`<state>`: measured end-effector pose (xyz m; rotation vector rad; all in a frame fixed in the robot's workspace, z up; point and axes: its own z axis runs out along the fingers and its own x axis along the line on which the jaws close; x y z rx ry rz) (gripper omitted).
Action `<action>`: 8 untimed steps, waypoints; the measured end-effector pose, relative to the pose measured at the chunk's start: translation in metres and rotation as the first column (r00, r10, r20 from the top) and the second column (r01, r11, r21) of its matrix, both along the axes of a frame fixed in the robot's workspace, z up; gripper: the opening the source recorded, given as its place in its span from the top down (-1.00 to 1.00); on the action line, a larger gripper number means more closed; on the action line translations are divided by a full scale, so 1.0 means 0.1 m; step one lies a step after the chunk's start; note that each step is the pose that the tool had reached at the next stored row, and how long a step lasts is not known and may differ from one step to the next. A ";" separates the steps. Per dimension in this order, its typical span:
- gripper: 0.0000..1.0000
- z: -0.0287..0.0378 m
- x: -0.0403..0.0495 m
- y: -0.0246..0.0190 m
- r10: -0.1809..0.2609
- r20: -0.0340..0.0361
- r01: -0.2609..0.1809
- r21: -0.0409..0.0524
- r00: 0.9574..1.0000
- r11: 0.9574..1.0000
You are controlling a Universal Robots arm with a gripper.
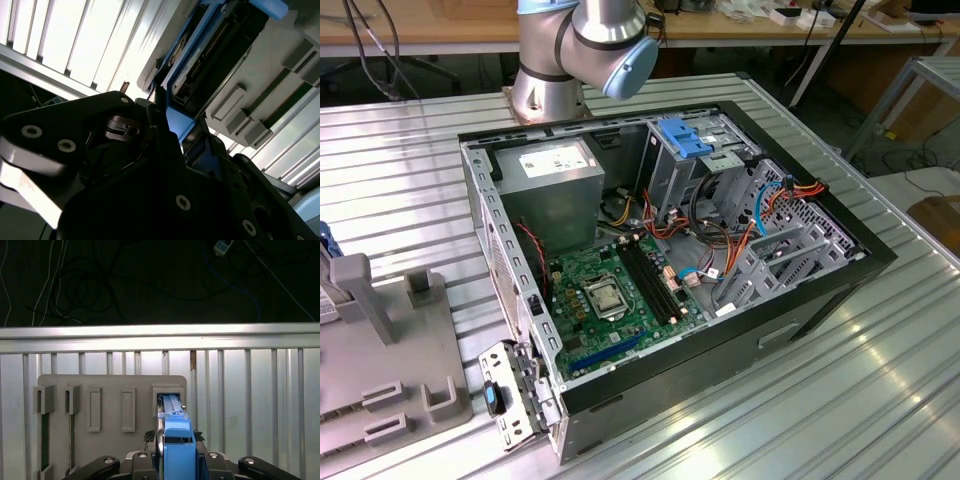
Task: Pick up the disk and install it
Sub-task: 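Pick up the disk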
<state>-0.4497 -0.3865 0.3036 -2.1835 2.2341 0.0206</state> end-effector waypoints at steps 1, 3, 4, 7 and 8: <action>0.25 0.000 0.000 0.000 0.000 0.000 0.000 0.000 1.000 1.000; 0.25 0.000 0.000 0.000 0.000 0.000 0.000 0.000 1.000 1.000; 0.25 0.001 0.000 0.000 0.000 0.000 0.000 0.000 1.000 1.000; 0.25 0.033 0.001 0.000 0.000 0.001 0.000 0.000 1.000 1.000; 0.25 0.060 0.000 0.000 0.000 0.000 0.000 0.000 1.000 1.000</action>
